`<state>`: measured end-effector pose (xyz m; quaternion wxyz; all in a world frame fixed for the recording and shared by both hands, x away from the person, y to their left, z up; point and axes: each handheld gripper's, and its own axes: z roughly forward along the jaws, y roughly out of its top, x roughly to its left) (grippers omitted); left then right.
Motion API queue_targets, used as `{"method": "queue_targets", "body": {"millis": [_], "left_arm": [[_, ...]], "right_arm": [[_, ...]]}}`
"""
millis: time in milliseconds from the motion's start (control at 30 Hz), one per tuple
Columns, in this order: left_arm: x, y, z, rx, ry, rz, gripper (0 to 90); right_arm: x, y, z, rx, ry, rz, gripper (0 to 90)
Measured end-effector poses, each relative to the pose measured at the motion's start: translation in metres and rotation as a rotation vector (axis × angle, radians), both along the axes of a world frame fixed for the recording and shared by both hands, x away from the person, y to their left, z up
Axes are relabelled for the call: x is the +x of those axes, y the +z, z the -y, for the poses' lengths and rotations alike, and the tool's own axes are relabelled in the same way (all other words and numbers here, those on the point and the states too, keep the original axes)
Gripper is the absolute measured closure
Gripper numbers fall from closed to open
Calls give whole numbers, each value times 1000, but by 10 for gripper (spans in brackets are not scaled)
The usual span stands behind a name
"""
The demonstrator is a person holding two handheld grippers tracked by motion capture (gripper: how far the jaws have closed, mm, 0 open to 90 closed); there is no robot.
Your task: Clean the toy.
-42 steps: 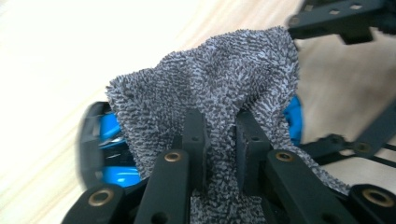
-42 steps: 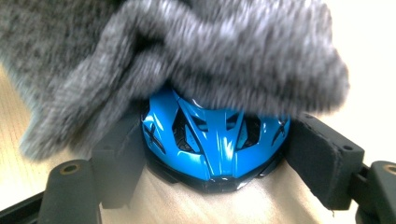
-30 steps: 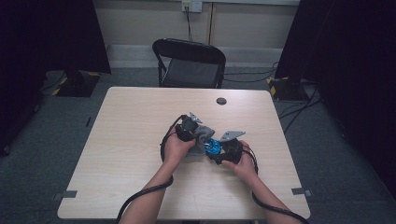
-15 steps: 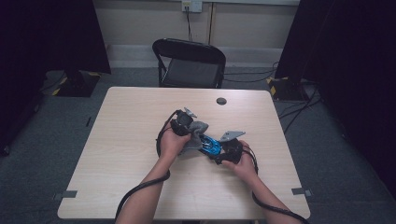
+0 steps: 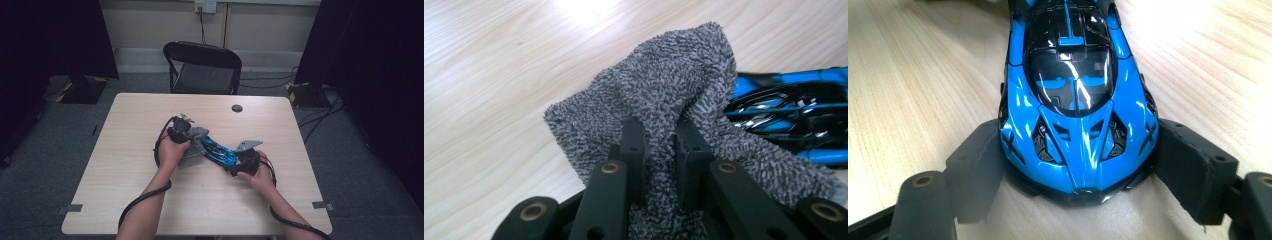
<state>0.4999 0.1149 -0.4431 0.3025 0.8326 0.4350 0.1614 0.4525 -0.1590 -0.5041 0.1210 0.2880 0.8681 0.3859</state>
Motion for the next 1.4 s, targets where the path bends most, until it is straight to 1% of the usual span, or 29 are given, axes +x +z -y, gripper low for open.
{"method": "queue_targets", "body": {"millis": [33, 67, 100, 133, 167, 200, 233, 300, 400, 433, 467, 500, 633, 667, 700, 733, 800, 833, 967, 1000, 1033, 1067, 1100, 1133, 1167, 1233, 1333, 1367, 1400], "left_arm": [[-1, 2, -3, 0, -6, 1, 777], [-4, 7, -5, -16, -12, 16, 777], [-4, 7, -5, -16, -12, 16, 777], [-8, 16, -5, -35, -32, 33, 777], [-8, 16, -5, -35, -32, 33, 777], [-14, 24, 1, -47, -67, 55, 777], [-14, 24, 1, -47, -67, 55, 777], [-19, 29, 8, -53, -97, 68, 777], [-25, 34, 24, -64, -150, 80, 776], [-27, 34, 30, -62, -165, 83, 776], [-28, 34, 36, -51, -184, 82, 777], [-30, 33, 42, -44, -197, 78, 777], [-33, 26, 62, -42, -244, 64, 776], [-33, 22, 72, -41, -267, 50, 775], [-33, 22, 72, -41, -267, 50, 775], [-34, 20, 76, -42, -272, 48, 776], [-35, 14, 89, -37, -297, 35, 775], [-35, 14, 89, -37, -297, 35, 774], [-35, 7, 104, -27, -341, 21, 771], [-35, 3, 111, -20, -354, 12, 769], [-35, 3, 111, -20, -354, 12, 766], [-33, -1, 114, -16, -358, -1, 759], [-33, -1, 114, -16, -358, -1, 745], [-33, -6, 115, -23, -360, -11, 745], [-33, -8, 116, -17, -372, -9, 730], [-35, -10, 117, -14, -373, 11, 712], [-38, -13, 118, -32, -377, 19, 607], [-39, -13, 118, -25, -392, 32, 526], [-39, -13, 118, -25, -392, 32, 504]], "right_arm": [[0, 0, 0, 0, 0, 0, 236], [0, 0, 0, 0, 0, 0, 236], [0, 0, 0, 0, 0, 0, 236], [0, 0, 0, 0, 0, 0, 236], [0, 0, 0, 0, 0, 0, 236], [0, 0, 0, -1, 0, 0, 236], [0, 0, 0, -1, 0, 0, 236], [0, 0, 0, -1, 1, 0, 236], [0, 0, 0, -1, 0, -1, 236], [0, 0, 0, -1, 0, -1, 236], [0, 0, 0, -1, 1, 0, 236], [0, 0, 0, -1, 1, 0, 236], [0, 0, 0, -1, 0, 1, 236], [0, 0, 0, -1, 0, -1, 236], [0, 0, 0, -1, 0, -1, 236], [0, 0, 0, 0, -1, 0, 236], [0, 0, 0, -1, 0, -2, 236], [0, 0, 0, -1, 0, -2, 236], [0, 0, 0, -1, -1, -3, 236], [0, 0, 0, -1, 0, -2, 236], [0, 0, 0, -1, -1, -2, 236], [0, 0, 0, -1, -1, -3, 236], [0, 0, 0, -1, -1, -3, 236], [0, 0, 0, -2, 0, -2, 236], [0, 0, 0, -1, 0, -1, 236], [0, 0, 0, -1, -1, -3, 236], [0, 0, 0, -2, -1, -2, 236], [0, 0, 0, -1, -2, -3, 236], [0, 0, 0, -1, -2, -3, 236]]}}
